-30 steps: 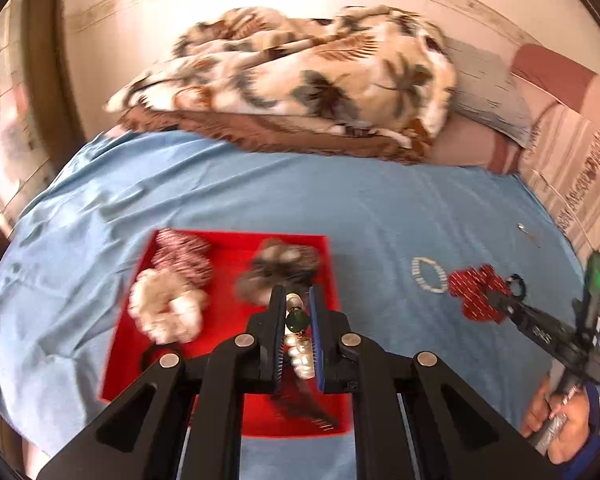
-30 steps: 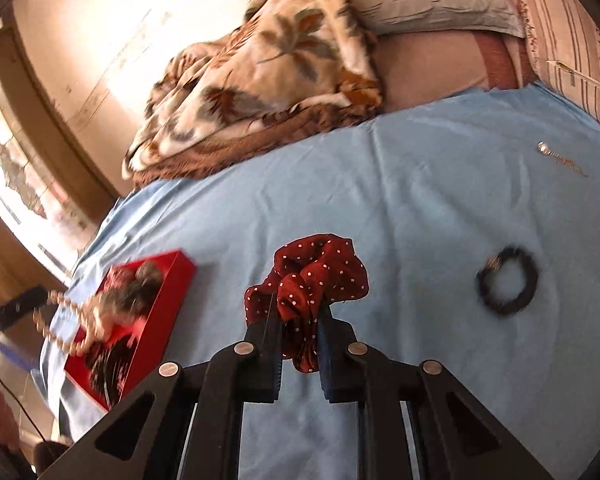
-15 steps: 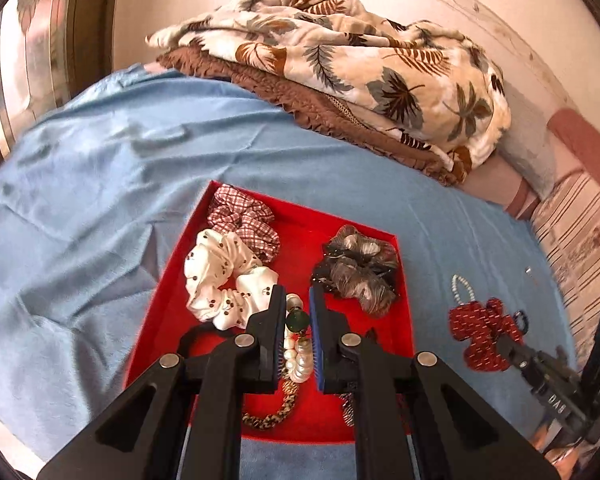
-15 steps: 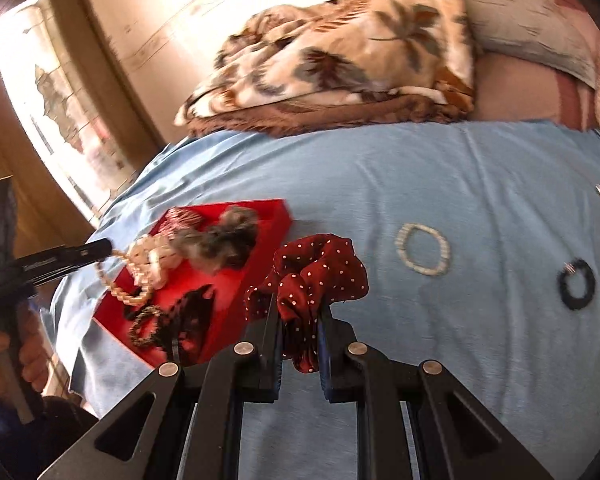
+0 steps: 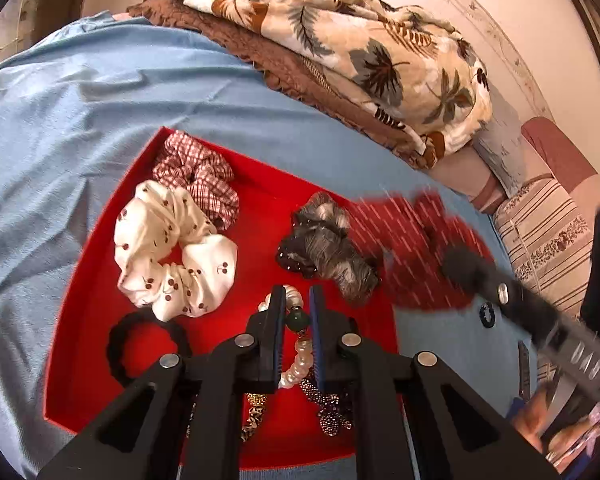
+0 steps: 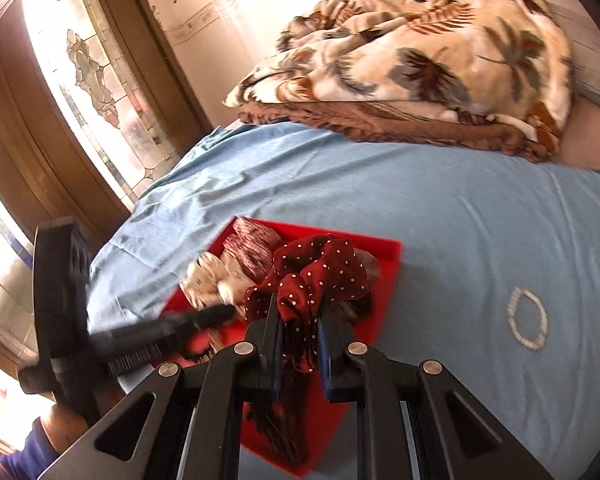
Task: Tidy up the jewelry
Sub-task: 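Carry the pearl bracelet and red scrunchie into the red tray and open both tools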
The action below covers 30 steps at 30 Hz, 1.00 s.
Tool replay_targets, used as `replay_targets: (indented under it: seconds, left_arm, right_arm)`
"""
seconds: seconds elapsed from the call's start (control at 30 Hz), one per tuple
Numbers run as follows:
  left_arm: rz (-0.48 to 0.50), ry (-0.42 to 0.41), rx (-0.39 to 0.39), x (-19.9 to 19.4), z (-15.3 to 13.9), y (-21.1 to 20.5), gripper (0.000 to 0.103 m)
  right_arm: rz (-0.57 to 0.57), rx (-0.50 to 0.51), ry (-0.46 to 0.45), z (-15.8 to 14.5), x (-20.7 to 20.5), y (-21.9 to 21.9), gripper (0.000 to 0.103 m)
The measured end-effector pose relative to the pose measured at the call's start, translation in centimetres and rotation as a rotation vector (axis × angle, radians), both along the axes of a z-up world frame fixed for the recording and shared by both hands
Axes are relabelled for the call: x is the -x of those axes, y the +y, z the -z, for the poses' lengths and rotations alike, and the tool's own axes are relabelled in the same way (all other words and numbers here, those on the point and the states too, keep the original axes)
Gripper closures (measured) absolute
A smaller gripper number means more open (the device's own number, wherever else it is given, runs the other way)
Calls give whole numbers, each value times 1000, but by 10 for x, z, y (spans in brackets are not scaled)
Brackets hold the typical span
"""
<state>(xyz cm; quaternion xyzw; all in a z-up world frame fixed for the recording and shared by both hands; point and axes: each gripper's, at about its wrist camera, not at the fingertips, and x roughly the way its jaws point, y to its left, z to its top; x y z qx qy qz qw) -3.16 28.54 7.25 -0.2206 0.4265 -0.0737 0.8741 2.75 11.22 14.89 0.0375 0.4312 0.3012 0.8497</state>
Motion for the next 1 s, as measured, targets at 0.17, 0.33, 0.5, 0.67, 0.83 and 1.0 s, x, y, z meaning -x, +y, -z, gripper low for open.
replay_targets:
  seconds: [0.17, 0.33, 0.5, 0.67, 0.83, 1.0]
  left_arm:
    - [-5, 61, -11, -9, 14, 3, 92]
    - [-33, 93, -38, -12, 22, 8, 92]
    - [-50, 124, -41, -14, 29, 14, 92]
    - [-53, 129, -27, -15, 30, 16, 92]
    - [-42, 109, -33, -11, 23, 13, 91]
    - [-42, 74, -31, -1, 14, 15, 65]
  right_arm:
    - [-42, 30, 44, 15, -36, 39, 87]
    - [-56, 92, 102, 44, -69, 67, 87]
    - [-62, 135, 137, 64, -81, 79, 87]
    - [-49, 153, 163, 75, -87, 81, 86]
    - [-31, 144, 161, 72, -87, 79, 77]
    - [-22, 122, 144, 58, -79, 69, 65]
